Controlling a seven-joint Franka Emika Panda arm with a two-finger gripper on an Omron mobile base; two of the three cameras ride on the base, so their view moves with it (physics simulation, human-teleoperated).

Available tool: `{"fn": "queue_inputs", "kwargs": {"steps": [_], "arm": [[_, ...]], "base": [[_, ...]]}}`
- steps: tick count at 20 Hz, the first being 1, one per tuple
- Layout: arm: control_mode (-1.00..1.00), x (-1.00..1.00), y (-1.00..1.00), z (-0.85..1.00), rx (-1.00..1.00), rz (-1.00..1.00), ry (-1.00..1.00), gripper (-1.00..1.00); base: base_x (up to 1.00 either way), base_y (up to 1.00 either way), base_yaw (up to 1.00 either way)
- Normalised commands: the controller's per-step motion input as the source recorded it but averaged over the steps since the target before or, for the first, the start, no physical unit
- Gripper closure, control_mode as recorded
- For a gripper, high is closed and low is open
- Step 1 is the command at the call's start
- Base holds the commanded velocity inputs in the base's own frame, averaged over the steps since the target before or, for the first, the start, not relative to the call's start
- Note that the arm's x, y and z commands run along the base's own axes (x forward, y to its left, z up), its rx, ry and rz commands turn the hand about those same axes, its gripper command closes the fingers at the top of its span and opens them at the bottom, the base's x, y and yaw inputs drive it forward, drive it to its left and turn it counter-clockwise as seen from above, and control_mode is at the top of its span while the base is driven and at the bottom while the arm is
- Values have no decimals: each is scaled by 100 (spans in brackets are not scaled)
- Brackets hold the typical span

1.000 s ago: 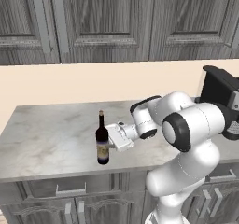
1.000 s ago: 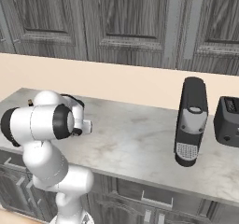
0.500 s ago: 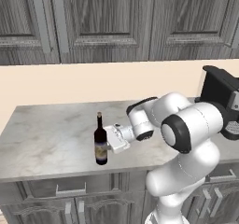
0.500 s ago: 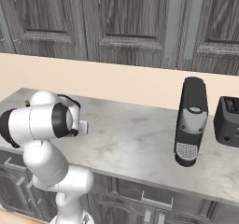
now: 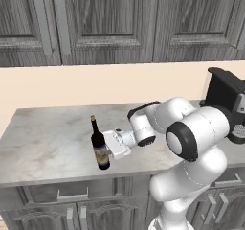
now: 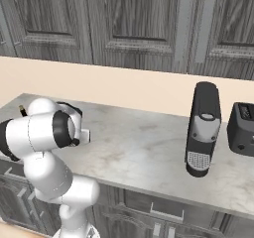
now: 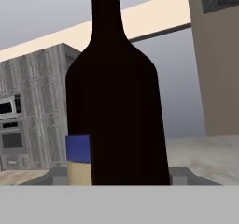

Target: There is a wine glass and glass cup on the dining counter. Place the wine bottle next to the wine glass and the juice bottle next to the glass cup.

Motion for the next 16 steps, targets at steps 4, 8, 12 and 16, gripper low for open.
{"fn": "queue_inputs", "kwargs": {"steps": [4, 8, 12, 16], "arm": [[-100, -12, -5, 21, 1, 0, 0, 100], [-100, -20, -1, 33, 2, 0, 0, 100], [-100, -27, -2, 41, 0, 0, 0, 100], [-100, -28, -11, 42, 0, 0, 0, 100]], "base": [[0, 0, 0], [0, 0, 0], [0, 0, 0], [0, 0, 0]]}}
